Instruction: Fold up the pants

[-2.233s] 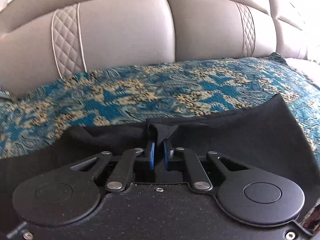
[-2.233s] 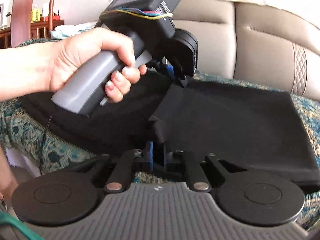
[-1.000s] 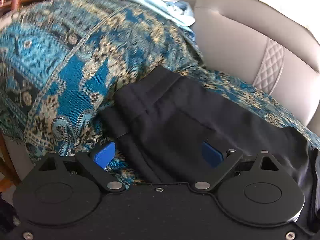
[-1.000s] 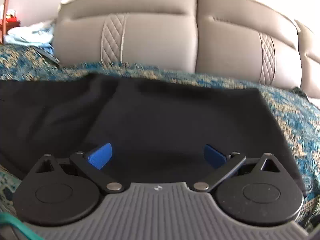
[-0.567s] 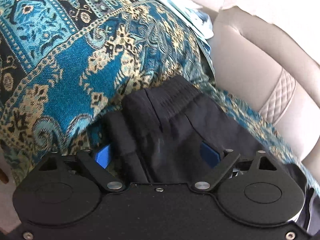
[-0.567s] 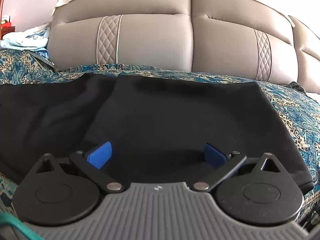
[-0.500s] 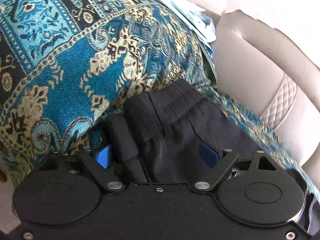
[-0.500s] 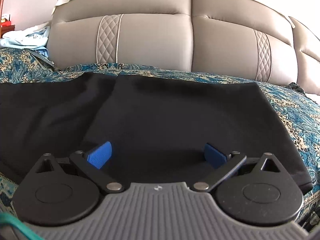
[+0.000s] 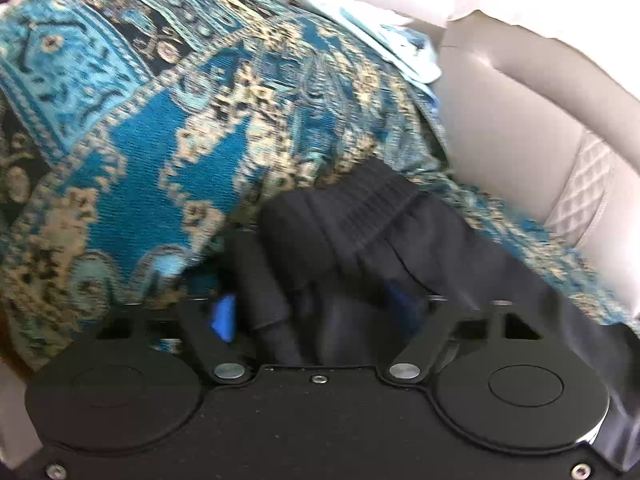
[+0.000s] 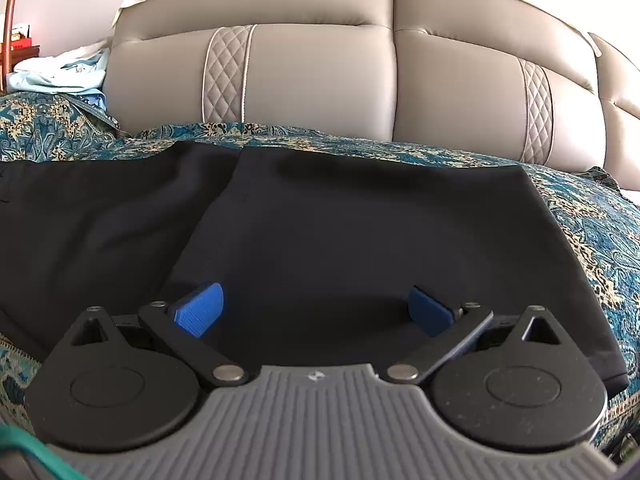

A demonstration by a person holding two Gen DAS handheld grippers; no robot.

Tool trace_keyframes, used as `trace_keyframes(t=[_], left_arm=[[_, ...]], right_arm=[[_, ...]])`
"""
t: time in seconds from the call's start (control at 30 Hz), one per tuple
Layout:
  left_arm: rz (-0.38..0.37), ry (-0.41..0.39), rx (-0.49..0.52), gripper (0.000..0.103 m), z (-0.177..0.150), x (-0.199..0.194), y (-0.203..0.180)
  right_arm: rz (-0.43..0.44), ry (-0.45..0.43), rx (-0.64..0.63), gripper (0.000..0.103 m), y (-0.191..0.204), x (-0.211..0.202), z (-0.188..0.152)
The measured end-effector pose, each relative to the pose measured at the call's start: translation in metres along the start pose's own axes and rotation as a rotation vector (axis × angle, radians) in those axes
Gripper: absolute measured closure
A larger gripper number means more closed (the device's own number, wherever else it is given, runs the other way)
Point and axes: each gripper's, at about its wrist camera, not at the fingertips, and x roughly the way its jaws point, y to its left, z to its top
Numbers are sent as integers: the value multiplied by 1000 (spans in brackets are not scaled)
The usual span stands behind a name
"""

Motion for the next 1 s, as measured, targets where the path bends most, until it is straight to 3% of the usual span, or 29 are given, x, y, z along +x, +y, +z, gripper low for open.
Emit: trace_keyframes(t=[0.13, 0.3, 0.43, 0.57, 0.67, 0.87, 1.0], left_arm=[[36, -31, 57, 72, -3, -9, -10], [33, -35, 0, 85, 7, -19, -13], [-37, -62, -28, 89, 23, -39, -19], [-171, -110, 9, 89, 36, -72, -45], [-289, -139, 61, 90, 41, -96, -80], [-605, -171, 278, 89, 14, -153, -192], [-831, -72, 451, 89, -41, -173, -276]], right_arm=[[5, 2, 1, 0, -1, 0, 0], [27, 33, -5, 0, -3, 2, 5], [73, 72, 6, 0, -9, 0, 13], [199, 42, 96, 0, -30, -12, 23], [227, 0, 152, 0, -50, -21, 37], [200, -60, 272, 0, -108, -33, 61], [109, -91, 304, 0, -151, -39, 61]])
